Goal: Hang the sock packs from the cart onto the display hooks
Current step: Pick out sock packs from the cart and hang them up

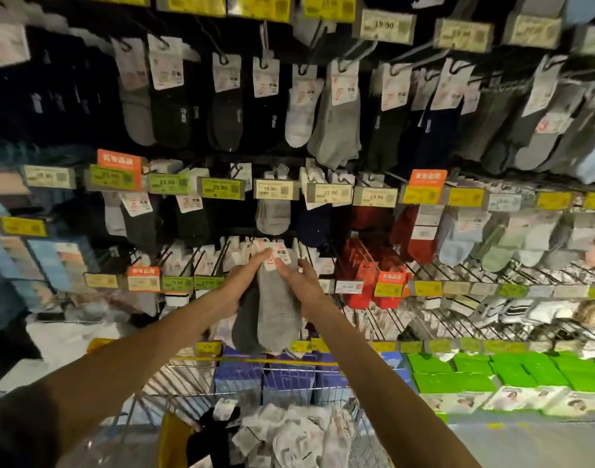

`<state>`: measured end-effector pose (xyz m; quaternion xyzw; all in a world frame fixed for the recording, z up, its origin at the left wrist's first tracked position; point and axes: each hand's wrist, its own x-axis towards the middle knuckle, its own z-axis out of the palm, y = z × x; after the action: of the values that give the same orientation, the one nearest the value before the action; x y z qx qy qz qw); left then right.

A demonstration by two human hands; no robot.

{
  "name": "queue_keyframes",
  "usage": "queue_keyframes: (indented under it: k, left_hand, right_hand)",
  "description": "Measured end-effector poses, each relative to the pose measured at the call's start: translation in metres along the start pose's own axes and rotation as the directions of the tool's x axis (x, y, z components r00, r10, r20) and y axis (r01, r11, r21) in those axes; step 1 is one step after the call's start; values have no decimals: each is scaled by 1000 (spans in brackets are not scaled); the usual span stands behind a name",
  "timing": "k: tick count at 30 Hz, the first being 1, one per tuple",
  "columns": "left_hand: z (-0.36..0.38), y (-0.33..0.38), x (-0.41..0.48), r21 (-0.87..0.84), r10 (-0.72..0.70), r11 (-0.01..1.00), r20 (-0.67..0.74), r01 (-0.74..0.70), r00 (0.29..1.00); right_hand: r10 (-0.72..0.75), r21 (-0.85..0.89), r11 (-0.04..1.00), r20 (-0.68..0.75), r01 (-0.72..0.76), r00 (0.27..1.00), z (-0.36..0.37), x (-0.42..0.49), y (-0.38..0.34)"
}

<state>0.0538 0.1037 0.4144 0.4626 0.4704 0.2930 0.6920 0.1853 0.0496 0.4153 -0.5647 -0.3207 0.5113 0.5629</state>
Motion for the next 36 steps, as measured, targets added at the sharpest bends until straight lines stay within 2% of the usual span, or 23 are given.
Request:
queue_keyframes:
  k: [5, 10, 13, 15, 21, 27, 30, 34, 36]
  left_hand:
    - [10, 1, 37, 71, 34, 997, 44, -37, 998]
    - [9, 2, 76, 101, 49, 994, -33, -46, 998]
    - [11, -1, 87, 130, 33, 991, -19, -30, 999]
    - [11, -6, 96, 113, 22, 993, -10, -21, 1000]
    - [0, -7, 112, 71, 13, 997, 36, -16, 999]
    - [-4, 8, 108, 45, 10, 999, 113, -16, 994]
    - [-8, 18, 109, 4, -21, 1000, 121, 20, 992]
    - [-15, 10, 118, -200, -116, 969, 140, 143, 983]
    - [-15, 8, 118, -255, -121, 956, 117, 147, 986]
  right_hand:
    - [145, 97, 984, 25, -147, 989, -17, 49, -2]
    - [234, 129, 955, 223, -266, 946, -43, 96, -9]
    - [205, -63, 978, 178, -197, 962, -56, 129, -21]
    - [218, -206, 963, 208, -175, 954, -53, 147, -26]
    - [242, -342, 925, 187, -168, 952, -41, 187, -22]
    - [260, -179, 955, 119, -237, 958, -28, 183, -31]
    - [205, -93, 976, 62, -199, 977, -20, 182, -37]
    - [148, -19, 989, -21, -148, 989, -9, 177, -48]
    - [118, -5, 993, -32, -118, 992, -2, 175, -50]
